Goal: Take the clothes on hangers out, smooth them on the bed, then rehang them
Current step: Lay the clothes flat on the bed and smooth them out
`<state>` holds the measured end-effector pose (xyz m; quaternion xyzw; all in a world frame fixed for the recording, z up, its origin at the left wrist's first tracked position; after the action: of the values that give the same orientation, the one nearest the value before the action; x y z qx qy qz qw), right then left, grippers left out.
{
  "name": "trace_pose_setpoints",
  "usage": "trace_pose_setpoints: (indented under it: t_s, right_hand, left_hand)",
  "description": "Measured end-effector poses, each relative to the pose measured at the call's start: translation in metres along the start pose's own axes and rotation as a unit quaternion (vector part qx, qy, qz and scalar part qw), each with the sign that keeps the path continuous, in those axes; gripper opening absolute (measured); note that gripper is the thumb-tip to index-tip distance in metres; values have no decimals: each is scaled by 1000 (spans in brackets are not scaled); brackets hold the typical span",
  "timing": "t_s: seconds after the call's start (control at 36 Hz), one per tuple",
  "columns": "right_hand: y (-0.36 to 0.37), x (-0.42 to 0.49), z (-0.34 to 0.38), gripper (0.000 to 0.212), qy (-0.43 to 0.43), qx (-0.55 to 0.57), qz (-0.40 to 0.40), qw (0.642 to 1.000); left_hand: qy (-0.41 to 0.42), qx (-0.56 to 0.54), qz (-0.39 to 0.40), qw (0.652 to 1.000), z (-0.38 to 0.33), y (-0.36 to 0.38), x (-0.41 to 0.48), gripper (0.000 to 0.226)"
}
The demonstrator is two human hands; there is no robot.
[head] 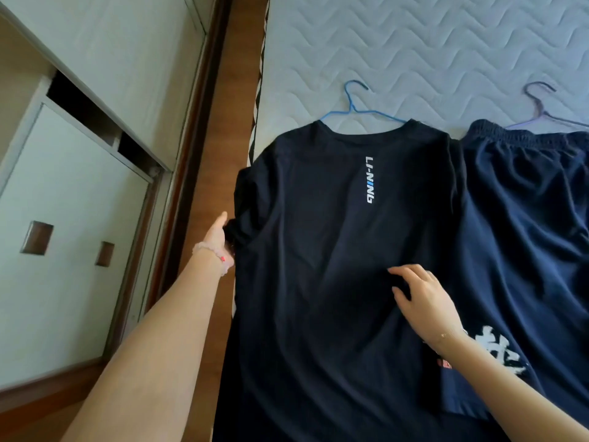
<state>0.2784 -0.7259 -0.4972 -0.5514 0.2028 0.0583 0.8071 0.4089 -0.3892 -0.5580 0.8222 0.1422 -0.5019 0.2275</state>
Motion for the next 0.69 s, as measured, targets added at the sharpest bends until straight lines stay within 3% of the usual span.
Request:
trace_pose_setpoints:
  t_s: [0.08, 0.19, 0.25, 0.33, 0.44, 0.47, 0.53, 0.58, 0.64, 0.69]
  right_hand:
    - [0, -1, -6, 33, 22, -2, -19, 1000]
    - [-15, 1, -18, 29, 43, -23, -102, 994]
    - [-27, 11, -26, 32, 55, -25, -131, 990]
    - [-42, 30, -38, 39, 81, -20, -111, 990]
    - [-55, 48, -47, 44, 124, -31, -87, 988]
    - [-57, 51, -47, 45, 133, -34, -85, 987]
    - [-62, 56, -47, 45, 149, -29, -89, 984]
    - [-67, 63, -46, 44, 164, -6, -108, 980]
    - [-74, 72, -44, 40, 170, 31, -153, 973]
    - [-81, 85, -41, 38, 162, 53, -195, 966]
  left_hand:
    - [25, -3, 10, 1000, -17, -2, 8, 45]
    - [82, 27, -73, 994, -48, -36, 37, 89]
    - [148, 18, -97, 984, -63, -47, 39, 79]
    - [243, -11, -134, 961, -81, -66, 31, 48]
    - [253, 51, -241, 936, -92, -94, 39, 26]
    - [261, 93, -279, 920, -90, -91, 33, 23]
    - [280, 202, -343, 874, -85, -74, 21, 37]
    - [330, 371, -384, 779, -77, -44, 4, 53]
    - [404, 509, -328, 686, -63, -6, -11, 49]
    - [482, 573, -216, 627, -41, 36, -24, 42]
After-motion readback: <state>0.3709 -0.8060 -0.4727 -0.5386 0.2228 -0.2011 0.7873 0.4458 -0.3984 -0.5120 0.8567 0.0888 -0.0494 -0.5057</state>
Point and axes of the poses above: each hand's wrist, its own x-axis towards the middle knuckle, its own y-axis out of the palm, z = x × y, the point moved 2 cm from there along x, towards the middle knuckle, and after that the axes turned 4 degrees about -x, right-handed, at the moved point
